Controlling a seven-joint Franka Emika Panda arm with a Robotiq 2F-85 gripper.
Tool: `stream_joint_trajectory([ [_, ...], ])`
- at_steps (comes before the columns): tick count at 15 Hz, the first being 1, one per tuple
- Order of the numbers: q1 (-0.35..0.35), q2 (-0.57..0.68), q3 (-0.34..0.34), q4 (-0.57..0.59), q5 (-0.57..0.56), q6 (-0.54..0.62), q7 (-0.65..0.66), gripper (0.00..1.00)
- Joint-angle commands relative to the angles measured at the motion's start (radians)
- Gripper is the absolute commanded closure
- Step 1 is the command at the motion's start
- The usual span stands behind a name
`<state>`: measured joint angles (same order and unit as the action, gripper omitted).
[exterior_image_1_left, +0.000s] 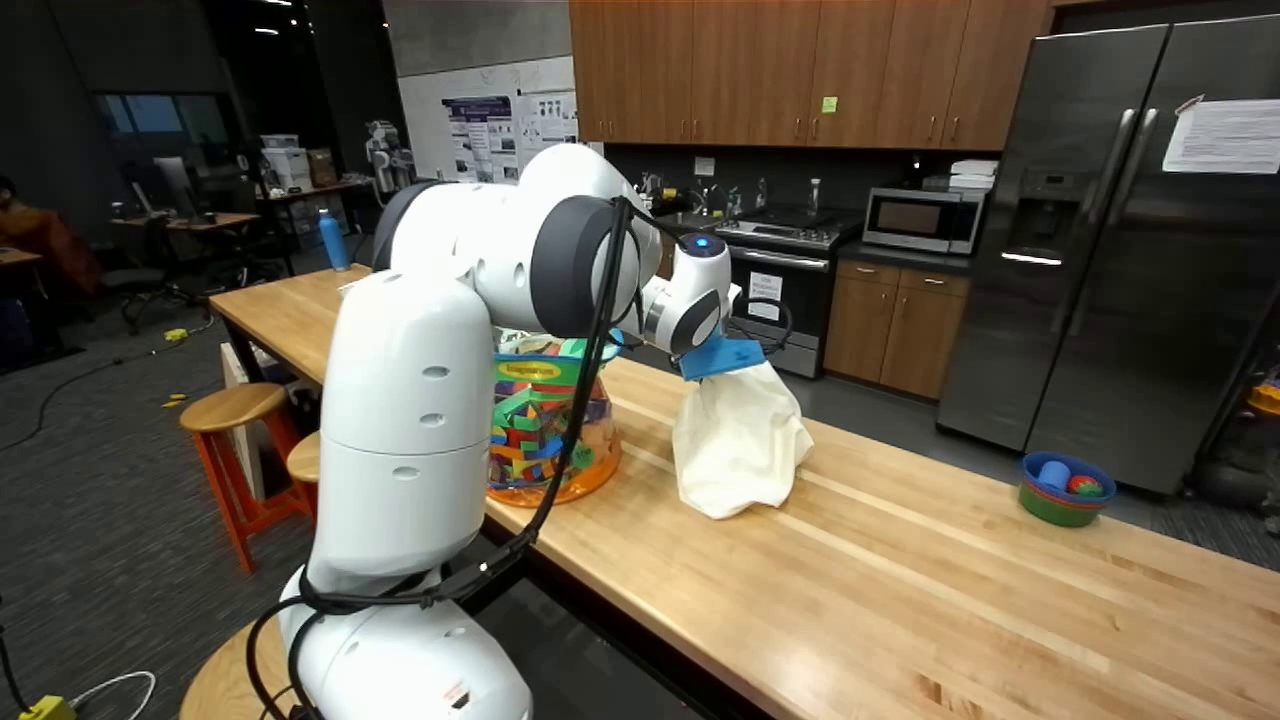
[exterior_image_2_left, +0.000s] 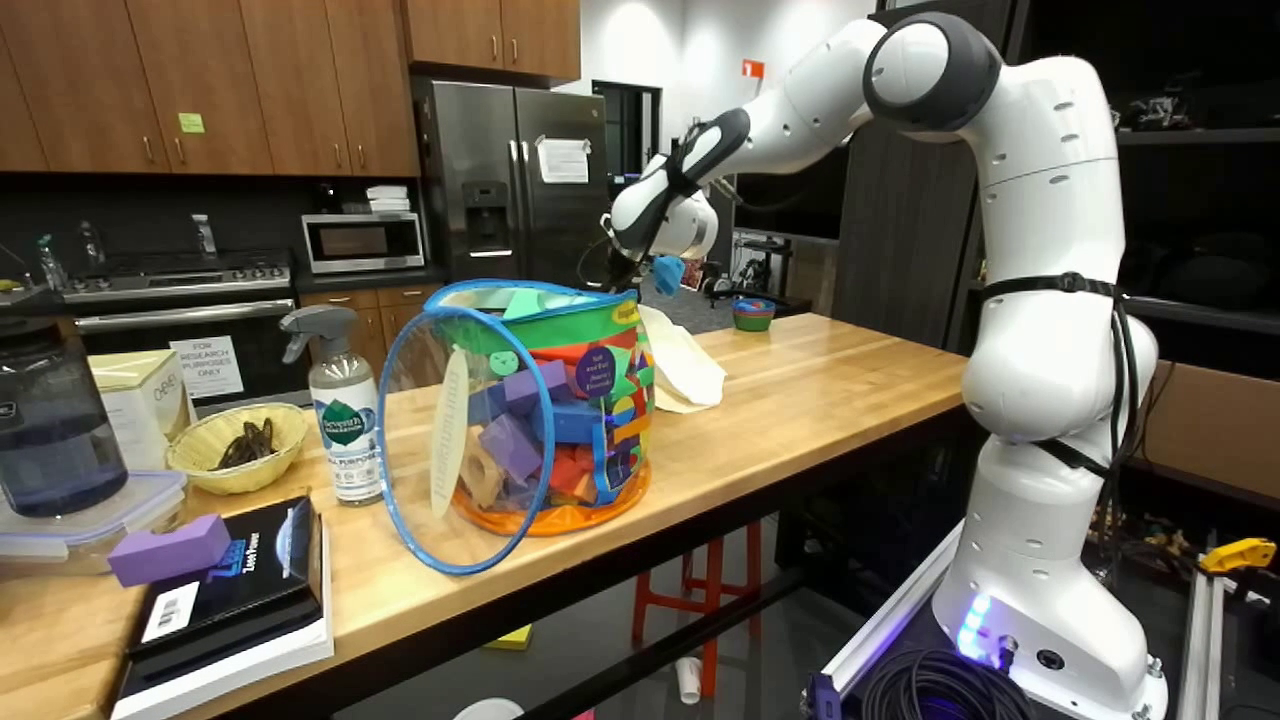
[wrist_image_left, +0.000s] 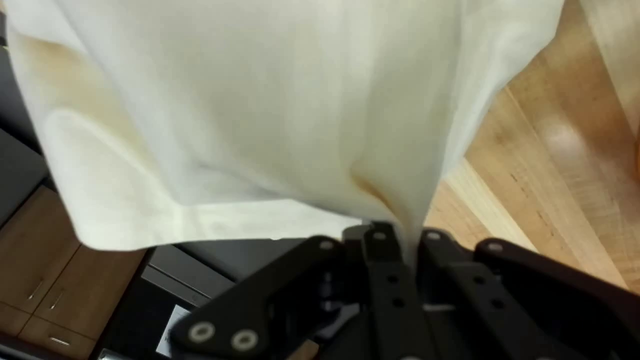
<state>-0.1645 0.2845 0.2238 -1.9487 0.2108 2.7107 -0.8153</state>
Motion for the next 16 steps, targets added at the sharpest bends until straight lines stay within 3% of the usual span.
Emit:
stream_joint_trajectory([
  [1,-0.003,-0.102,-0.018,-0.121,0.063,-0.013,-0.001,0.99],
  [10,0.050,-0.272,-0.058,-0.303,0.191,-0.065,-0.020,0.99],
  [16,0.122,-0.395,-0.129,-0.426,0.178,-0.113,-0.012,0.99],
])
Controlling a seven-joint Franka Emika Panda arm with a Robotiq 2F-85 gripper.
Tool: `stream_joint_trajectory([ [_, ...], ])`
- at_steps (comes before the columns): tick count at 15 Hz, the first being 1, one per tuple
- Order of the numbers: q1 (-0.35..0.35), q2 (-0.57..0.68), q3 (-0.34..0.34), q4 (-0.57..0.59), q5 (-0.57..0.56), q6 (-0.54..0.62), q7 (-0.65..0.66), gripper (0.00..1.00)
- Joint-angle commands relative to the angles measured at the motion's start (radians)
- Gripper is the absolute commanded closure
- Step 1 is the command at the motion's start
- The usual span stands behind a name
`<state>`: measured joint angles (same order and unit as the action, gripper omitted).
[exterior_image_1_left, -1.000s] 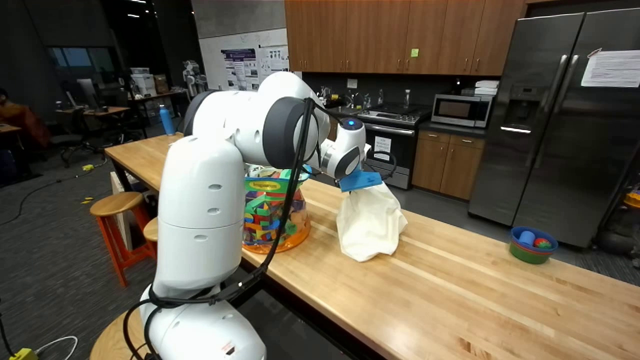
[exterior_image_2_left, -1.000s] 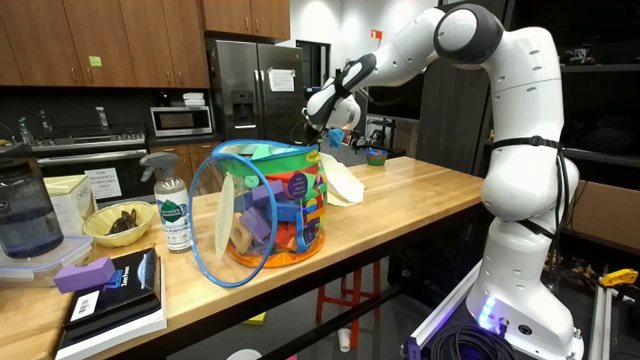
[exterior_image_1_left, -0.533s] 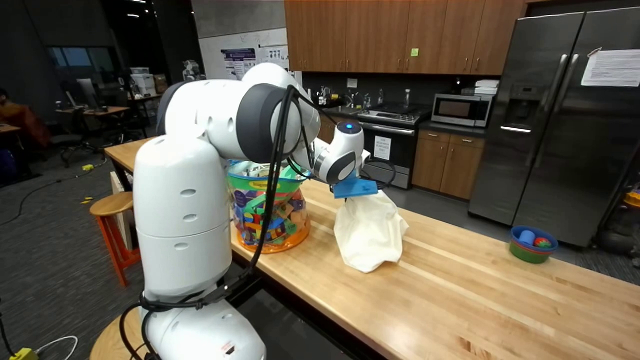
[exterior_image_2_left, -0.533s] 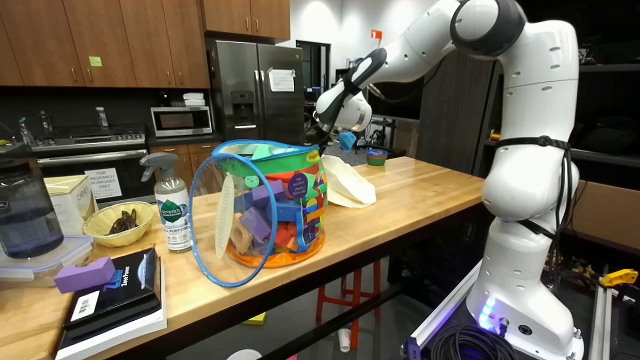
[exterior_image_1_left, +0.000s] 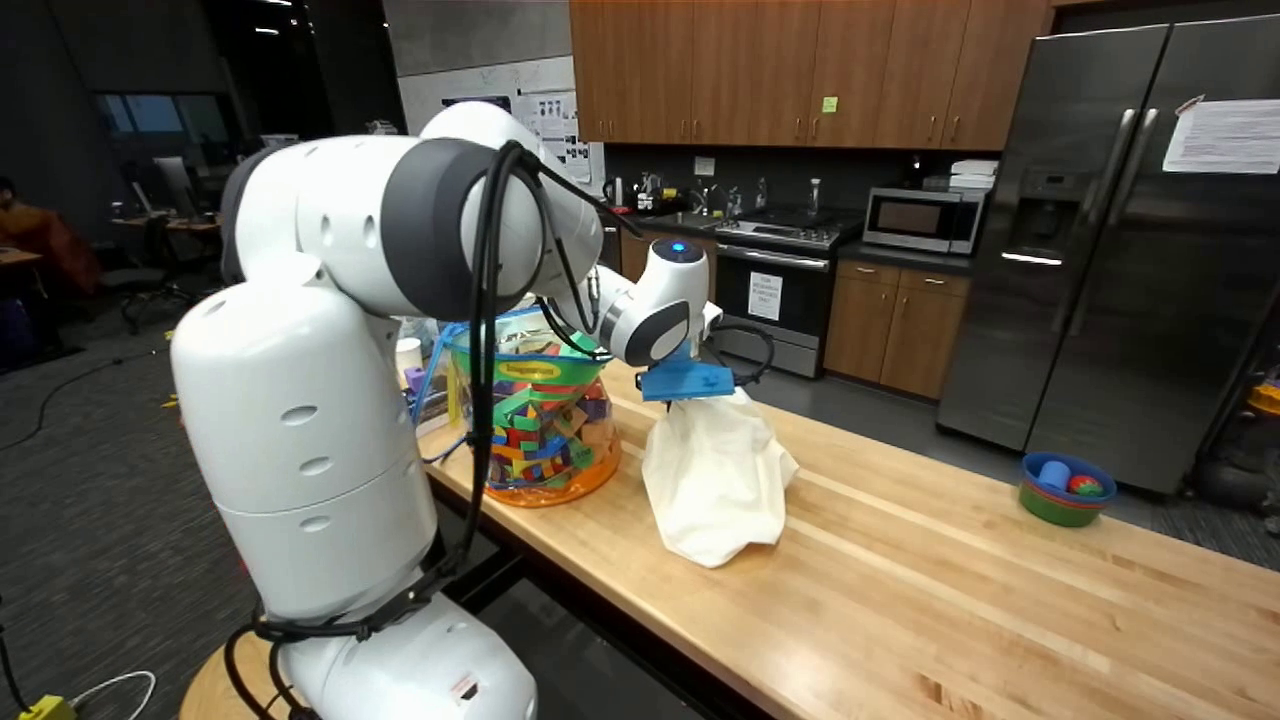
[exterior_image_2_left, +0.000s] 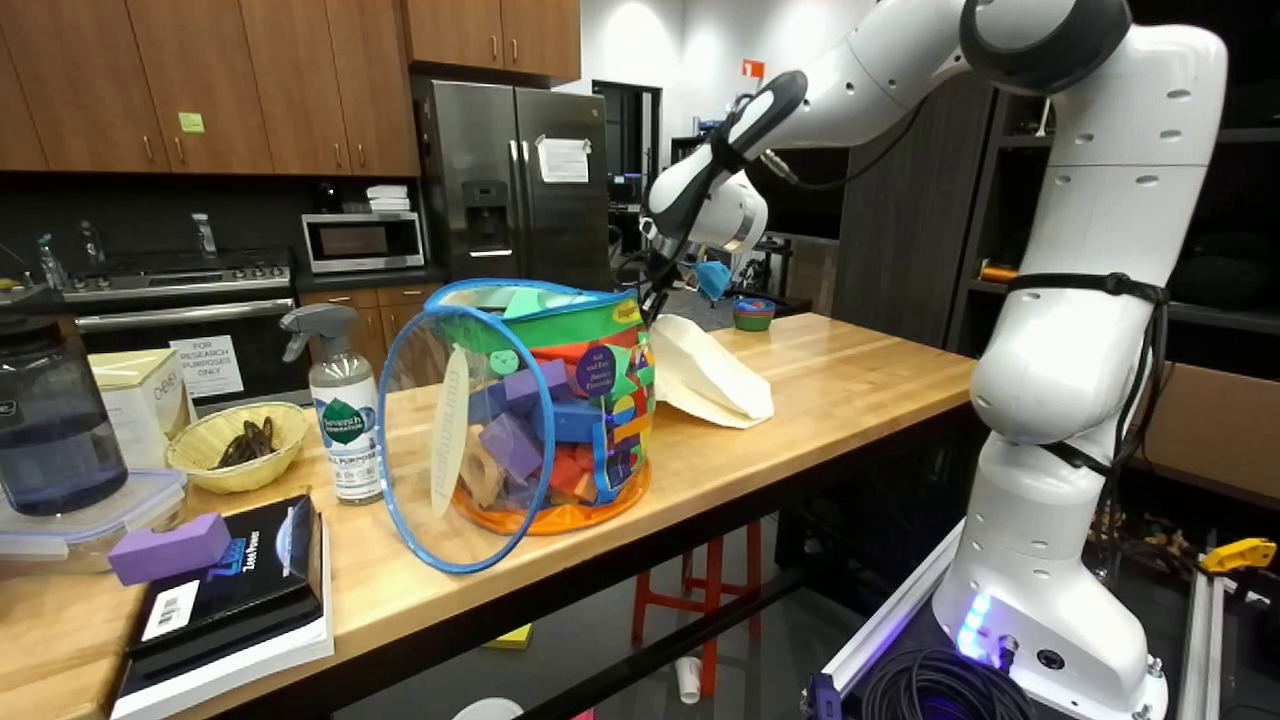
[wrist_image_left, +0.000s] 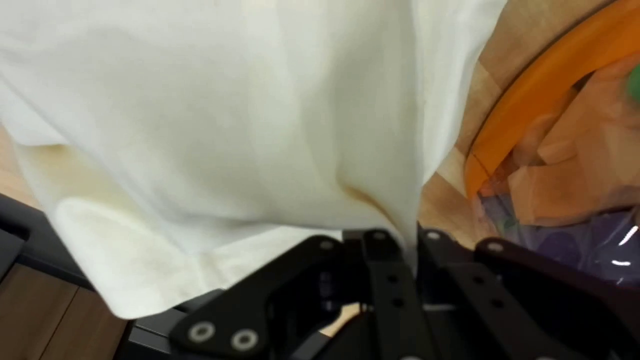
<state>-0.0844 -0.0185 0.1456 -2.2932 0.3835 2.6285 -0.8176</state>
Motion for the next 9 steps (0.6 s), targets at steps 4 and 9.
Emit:
stream_joint_trajectory([
  [4,0.081,-0.159,-0.104,-0.155,-0.009,-0.063,-0.008,0.99],
  [9,0.103,-0.220,-0.157,-0.220,-0.053,-0.105,0.005,0.99],
])
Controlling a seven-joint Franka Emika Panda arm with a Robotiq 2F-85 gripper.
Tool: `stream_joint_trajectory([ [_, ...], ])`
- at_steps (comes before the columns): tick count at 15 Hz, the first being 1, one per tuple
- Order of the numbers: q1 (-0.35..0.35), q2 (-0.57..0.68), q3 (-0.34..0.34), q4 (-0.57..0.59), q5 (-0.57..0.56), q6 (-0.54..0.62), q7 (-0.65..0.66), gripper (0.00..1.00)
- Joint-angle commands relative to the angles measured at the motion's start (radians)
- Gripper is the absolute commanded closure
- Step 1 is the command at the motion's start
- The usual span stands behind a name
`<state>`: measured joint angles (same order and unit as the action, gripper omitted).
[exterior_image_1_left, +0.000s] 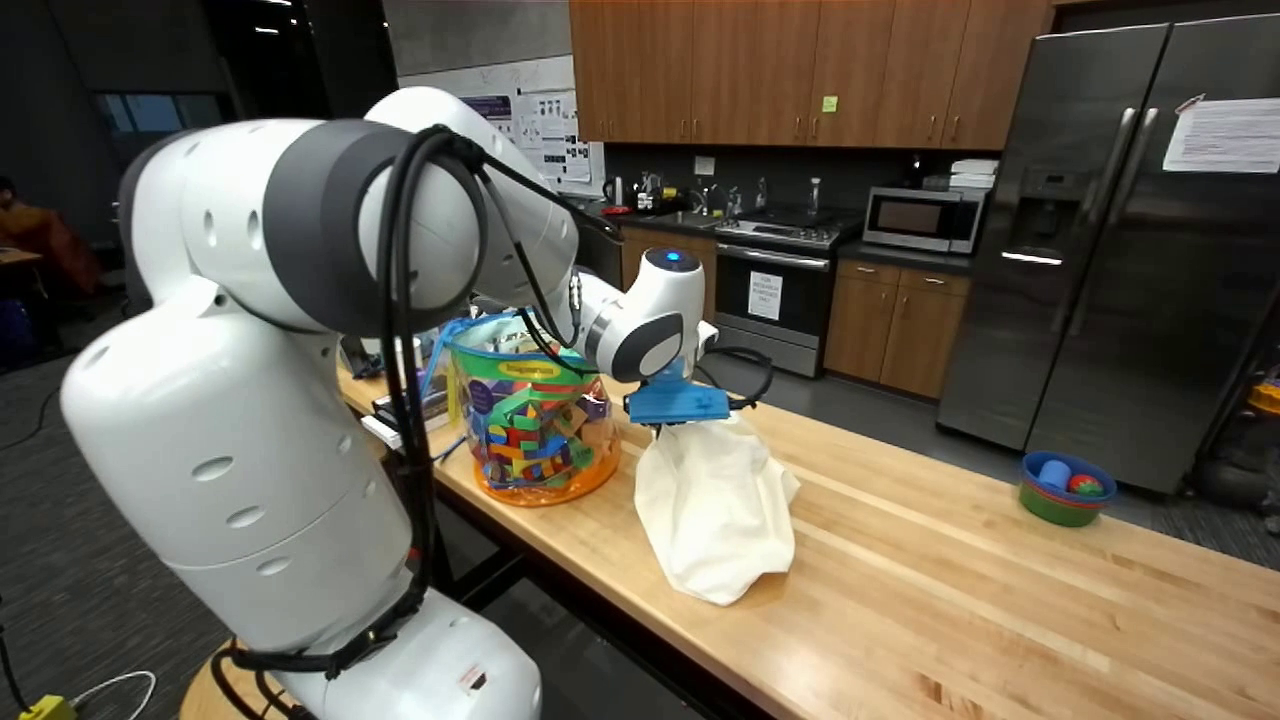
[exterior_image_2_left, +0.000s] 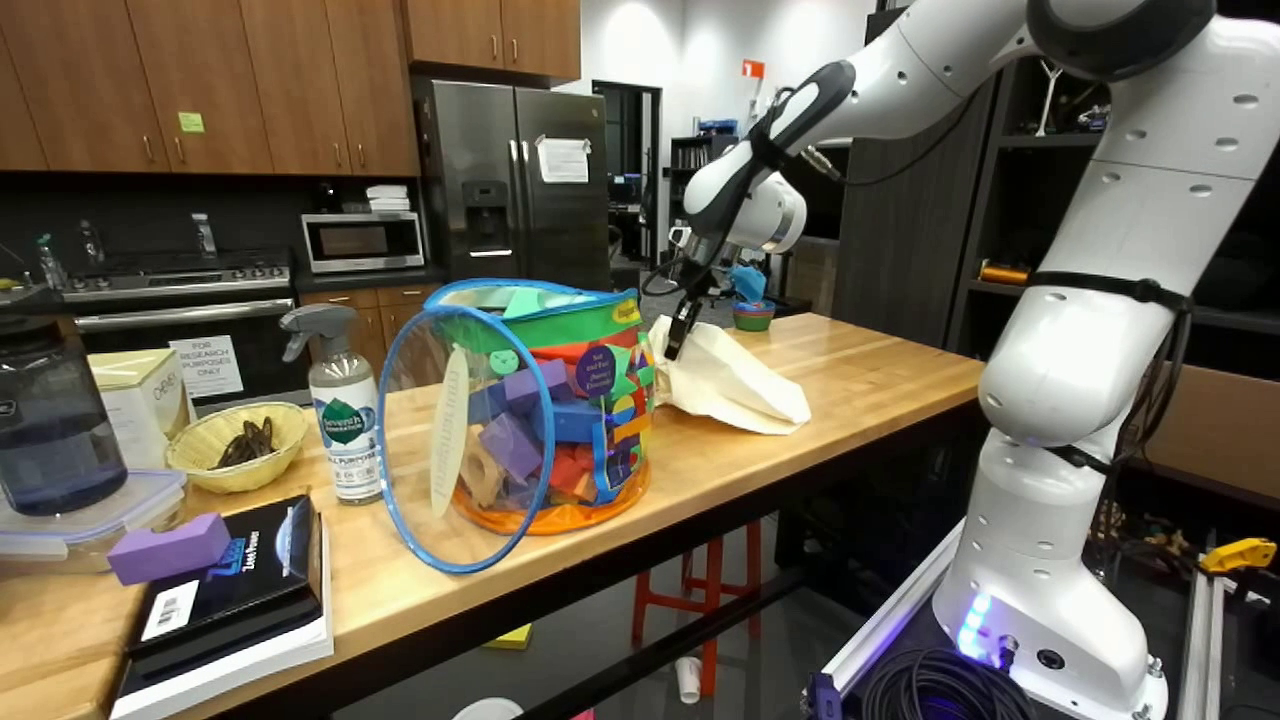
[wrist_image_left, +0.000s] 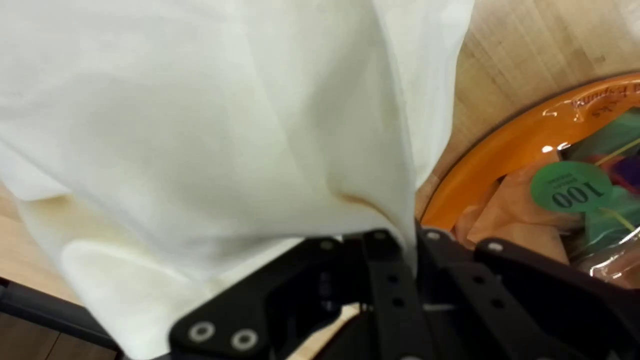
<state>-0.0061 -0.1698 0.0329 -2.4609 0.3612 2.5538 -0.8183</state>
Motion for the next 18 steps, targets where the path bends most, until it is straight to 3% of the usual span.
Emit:
stream_joint_trajectory([
  [1,0.026,-0.077,-0.052,-0.061,-0.037,-0.034,0.011,0.99],
  [9,0.008,-0.135,-0.109,-0.135,-0.131,-0.024,0.091,0.99],
  [18,-0.025,-0.115,-0.169,-0.155,-0.244,0.039,0.226,0.99],
])
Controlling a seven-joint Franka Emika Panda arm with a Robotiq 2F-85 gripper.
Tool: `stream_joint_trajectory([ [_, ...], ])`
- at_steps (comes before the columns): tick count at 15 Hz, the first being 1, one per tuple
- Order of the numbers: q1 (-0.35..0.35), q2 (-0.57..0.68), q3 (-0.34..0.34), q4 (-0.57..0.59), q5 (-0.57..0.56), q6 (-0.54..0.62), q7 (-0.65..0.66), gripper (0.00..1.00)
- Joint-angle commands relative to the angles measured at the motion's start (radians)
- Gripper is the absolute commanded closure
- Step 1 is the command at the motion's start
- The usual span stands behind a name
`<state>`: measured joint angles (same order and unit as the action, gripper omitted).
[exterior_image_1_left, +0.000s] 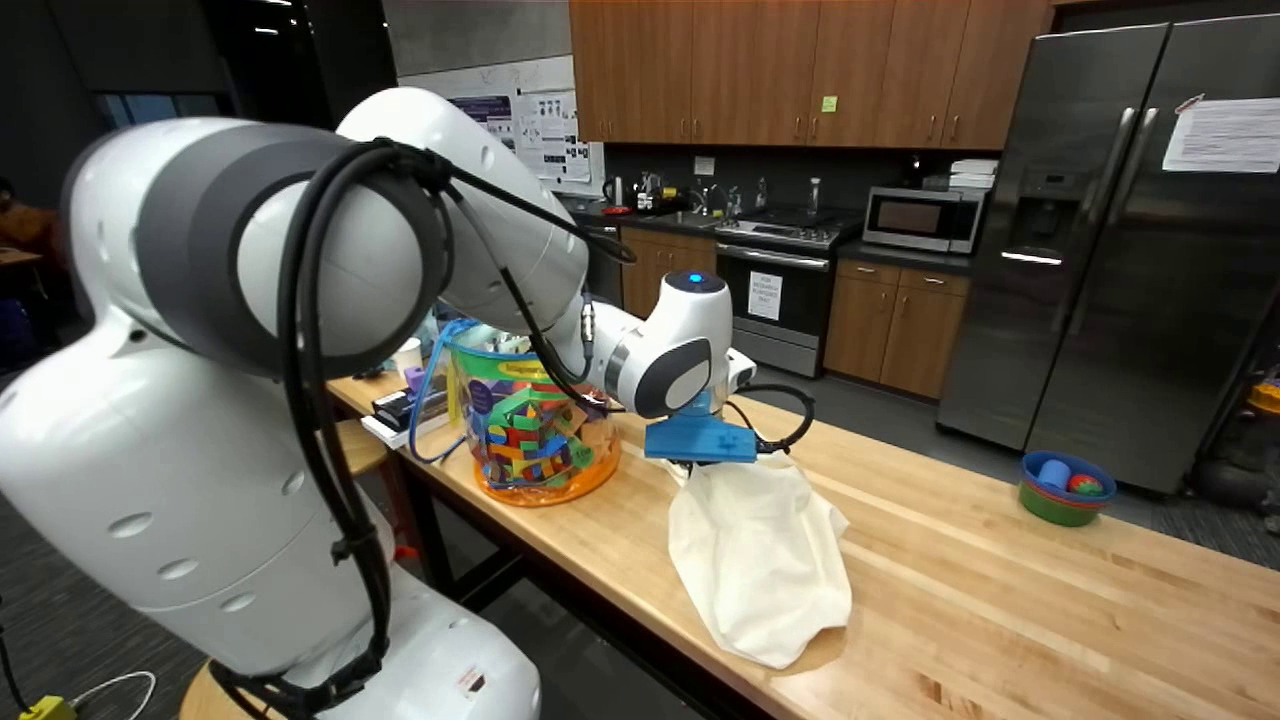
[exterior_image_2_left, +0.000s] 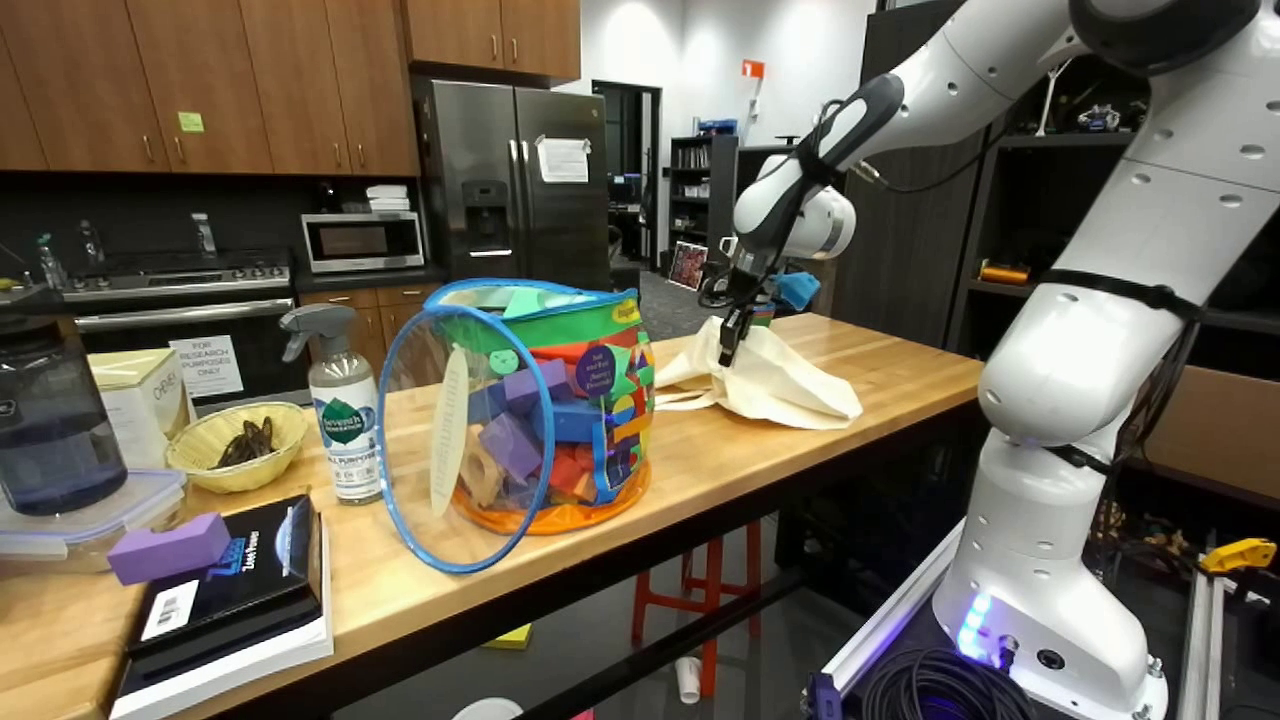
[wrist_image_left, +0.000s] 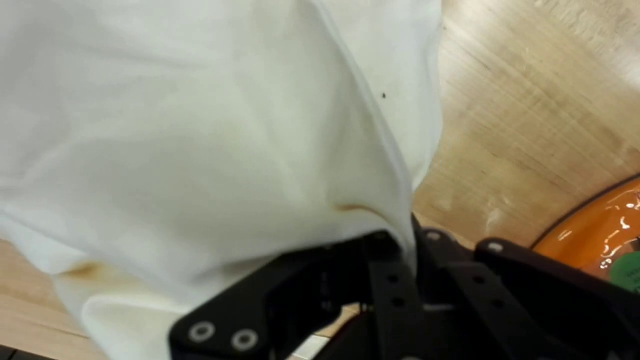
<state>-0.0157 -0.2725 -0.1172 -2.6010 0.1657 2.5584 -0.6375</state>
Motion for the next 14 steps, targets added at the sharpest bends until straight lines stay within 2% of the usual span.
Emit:
stream_joint_trajectory([
  [1,-0.021,-0.008,-0.026,-0.013,-0.062,0.039,0.054,0.99],
  [7,-0.064,0.049,-0.054,0.014,-0.142,0.150,0.138,0.99],
  [14,-0.095,0.141,-0.059,0.079,-0.179,0.266,0.266,0.99],
])
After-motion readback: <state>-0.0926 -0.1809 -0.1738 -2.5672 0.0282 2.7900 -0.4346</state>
